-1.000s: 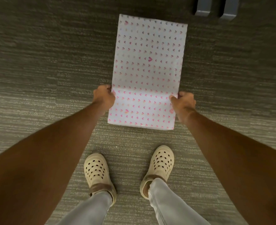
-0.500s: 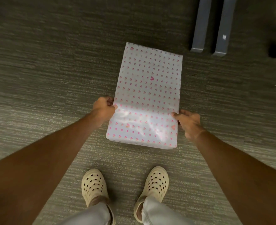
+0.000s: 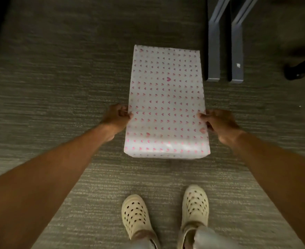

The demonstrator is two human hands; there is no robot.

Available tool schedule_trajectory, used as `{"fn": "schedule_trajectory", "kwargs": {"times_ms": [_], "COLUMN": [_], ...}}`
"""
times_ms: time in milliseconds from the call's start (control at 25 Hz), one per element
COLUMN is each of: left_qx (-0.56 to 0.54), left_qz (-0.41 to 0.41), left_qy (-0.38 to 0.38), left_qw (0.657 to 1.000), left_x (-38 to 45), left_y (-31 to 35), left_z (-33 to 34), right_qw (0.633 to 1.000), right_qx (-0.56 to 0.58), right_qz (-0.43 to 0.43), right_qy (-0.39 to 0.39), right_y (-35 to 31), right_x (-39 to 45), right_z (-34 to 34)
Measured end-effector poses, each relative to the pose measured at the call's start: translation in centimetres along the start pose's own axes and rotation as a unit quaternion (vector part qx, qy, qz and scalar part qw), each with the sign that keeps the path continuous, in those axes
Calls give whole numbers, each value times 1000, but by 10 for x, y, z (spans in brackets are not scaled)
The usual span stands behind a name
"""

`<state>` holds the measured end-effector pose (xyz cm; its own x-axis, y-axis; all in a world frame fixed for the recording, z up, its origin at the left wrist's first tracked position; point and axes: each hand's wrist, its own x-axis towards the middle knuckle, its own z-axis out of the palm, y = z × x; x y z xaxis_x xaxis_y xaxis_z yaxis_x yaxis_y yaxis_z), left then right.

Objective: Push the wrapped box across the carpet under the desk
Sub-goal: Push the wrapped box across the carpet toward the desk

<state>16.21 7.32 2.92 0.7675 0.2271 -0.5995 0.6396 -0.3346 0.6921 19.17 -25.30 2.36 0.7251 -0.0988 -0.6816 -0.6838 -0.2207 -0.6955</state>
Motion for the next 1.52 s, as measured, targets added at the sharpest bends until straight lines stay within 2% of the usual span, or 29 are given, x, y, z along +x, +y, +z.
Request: {"fn": "schedule_trajectory", "kwargs": {"times_ms": [120,280,680,1120,1520], "left_qx": [-43,-21,-35,-31,19], "left_qz": [48,37,58,76,75], "left_qy": [-58,30,53,73,78], "left_qw": [996,999,996,994,994], "left_x": [30,92,229,298,324], "left_y": [16,44,99,120,123], "left_z": [-6,5,20,11,14], "right_qw": [997,995,990,986,987], "right_qx": [5,10,12,12,22], "right_qz": [-62,-88,-136,-163,-145], "right_qy": [-51,-40,17,35,62], "right_y": [-24,-56,-109,-149,-144], "right_x": [31,95,216,280,297], "right_z": [0,6,10,27,33]}}
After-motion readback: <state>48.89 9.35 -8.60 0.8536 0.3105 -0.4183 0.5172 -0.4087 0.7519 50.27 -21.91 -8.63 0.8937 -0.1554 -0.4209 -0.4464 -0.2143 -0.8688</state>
